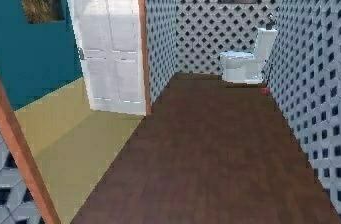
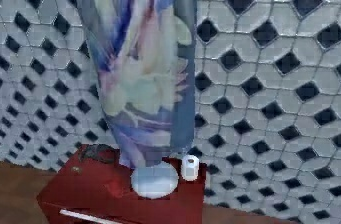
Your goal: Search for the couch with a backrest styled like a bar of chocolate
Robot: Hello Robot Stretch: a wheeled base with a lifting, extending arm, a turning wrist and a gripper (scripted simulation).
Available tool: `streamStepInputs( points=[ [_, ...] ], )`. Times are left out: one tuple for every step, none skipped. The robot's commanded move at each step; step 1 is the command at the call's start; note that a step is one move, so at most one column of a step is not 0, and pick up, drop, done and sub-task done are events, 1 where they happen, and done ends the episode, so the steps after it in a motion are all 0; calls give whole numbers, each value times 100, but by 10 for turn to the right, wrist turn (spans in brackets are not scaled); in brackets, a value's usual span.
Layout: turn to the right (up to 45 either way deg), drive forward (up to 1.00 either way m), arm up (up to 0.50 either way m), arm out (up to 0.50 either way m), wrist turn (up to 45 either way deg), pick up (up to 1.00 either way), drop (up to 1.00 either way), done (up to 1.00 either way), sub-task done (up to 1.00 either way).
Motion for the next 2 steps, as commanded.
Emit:
streamStepInputs(
  points=[
    [-120, 0, 0, 0, 0, 0, 0, 0, 0],
    [0, 95, 0, 0, 0, 0, 0, 0, 0]
  ],
)
